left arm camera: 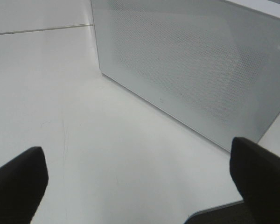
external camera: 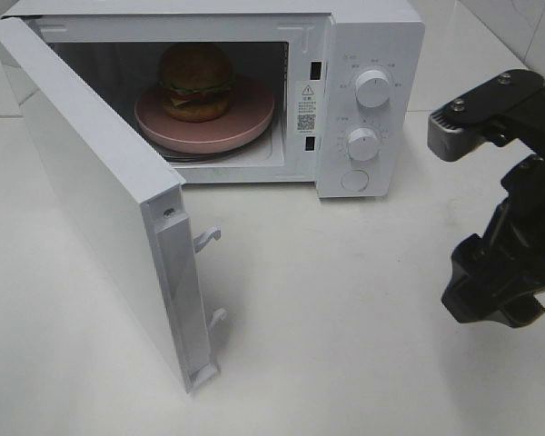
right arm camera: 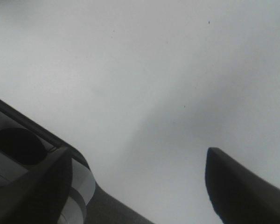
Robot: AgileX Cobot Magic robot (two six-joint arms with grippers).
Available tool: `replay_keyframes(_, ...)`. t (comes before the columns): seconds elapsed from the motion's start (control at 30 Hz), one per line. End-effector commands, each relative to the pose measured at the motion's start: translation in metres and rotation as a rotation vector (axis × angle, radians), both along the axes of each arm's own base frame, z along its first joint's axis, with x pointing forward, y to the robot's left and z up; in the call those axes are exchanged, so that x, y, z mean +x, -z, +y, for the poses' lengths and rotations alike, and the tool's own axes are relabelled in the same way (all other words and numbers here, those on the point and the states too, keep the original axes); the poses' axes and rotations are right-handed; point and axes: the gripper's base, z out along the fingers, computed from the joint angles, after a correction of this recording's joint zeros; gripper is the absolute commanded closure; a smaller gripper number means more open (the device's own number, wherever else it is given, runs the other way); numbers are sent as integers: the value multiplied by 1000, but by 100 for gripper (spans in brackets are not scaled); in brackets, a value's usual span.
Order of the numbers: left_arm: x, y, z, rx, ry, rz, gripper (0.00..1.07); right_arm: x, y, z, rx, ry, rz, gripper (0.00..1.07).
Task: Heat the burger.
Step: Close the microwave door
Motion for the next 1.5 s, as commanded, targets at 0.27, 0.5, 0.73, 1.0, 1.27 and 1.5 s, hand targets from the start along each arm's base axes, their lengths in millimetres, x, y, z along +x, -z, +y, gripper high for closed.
replay_keyframes(0.27, -2, 0, 0, -8, 0, -23, 9, -24, -12, -18, -47, 44, 58, 32)
replay_keyframes(0.5, -2, 0, 0, -8, 0, -23, 9, -51, -22, -37, -2, 70, 1, 32)
replay_keyframes(0.73, -2, 0, 0, -8, 0, -23, 9, -65, -18, -57, 31, 171, -35, 32)
replay_keyframes(1.0, -2, 0, 0, -8, 0, -23, 9, -88, -17, -85, 92, 322, -153, 32)
replay_keyframes(1.27, -2, 0, 0, -8, 0, -23, 9, -117, -14, -102, 158, 450, -316, 32)
replay_keyframes(1.5, -2, 0, 0, -8, 0, -23, 9, -146, -18, -109, 238, 519, -520, 32)
